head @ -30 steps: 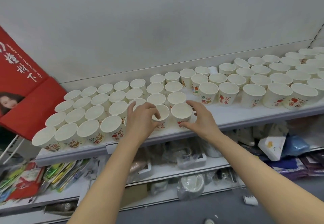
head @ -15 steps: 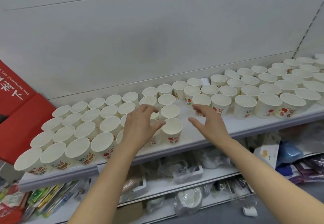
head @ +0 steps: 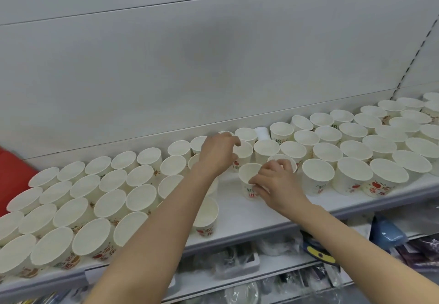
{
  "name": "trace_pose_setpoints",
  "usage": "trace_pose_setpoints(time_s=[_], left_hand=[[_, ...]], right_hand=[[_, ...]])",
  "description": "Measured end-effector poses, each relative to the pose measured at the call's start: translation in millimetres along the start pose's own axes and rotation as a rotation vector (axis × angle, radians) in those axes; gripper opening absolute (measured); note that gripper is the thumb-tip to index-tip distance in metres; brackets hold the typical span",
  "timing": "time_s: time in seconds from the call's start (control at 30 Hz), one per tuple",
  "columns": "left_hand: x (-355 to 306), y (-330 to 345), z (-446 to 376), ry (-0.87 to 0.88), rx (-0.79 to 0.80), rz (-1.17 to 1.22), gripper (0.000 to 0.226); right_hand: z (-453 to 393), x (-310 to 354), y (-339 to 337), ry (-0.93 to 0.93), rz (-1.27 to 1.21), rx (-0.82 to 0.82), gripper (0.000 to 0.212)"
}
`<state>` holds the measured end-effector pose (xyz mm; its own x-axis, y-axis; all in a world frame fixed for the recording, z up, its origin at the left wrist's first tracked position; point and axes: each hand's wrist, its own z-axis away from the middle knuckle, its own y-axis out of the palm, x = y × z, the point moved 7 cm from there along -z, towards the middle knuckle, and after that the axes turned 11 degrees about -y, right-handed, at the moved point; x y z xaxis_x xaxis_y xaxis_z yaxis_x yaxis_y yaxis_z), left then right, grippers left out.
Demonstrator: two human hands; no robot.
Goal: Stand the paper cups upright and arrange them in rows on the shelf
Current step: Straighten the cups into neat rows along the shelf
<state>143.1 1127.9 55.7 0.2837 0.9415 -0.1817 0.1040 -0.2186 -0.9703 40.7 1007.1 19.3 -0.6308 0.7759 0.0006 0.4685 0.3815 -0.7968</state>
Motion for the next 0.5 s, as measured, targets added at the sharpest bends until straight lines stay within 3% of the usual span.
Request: trace_pose_setpoints(time_s=[0.1,0.2,0.33,0.5], left_hand=[[-6.5,12.3,-11.4,0.016,0.017,-0.050,0.032],[-11.1,17.6,-12.4,0.034,-0.002,-0.129,0.015],[-2.4,16.8,-6.8,0.017,0.020,-0.155,0.008],[10.7,7.4,20.9,0.046,0.146,-0.152,0.010]], right_hand=[[16.8,9.1,-9.5,-0.089,-0.077,0.003,0.012],[26.8,9.2,-15.9,-0.106,-0.168,0.002,0.010],[5.1,-16.6,-20.8,-0.004,-0.268,-0.028,0.024],[-56.3,-93.6,-4.9,0.210,-0.192,0.005,0.011]])
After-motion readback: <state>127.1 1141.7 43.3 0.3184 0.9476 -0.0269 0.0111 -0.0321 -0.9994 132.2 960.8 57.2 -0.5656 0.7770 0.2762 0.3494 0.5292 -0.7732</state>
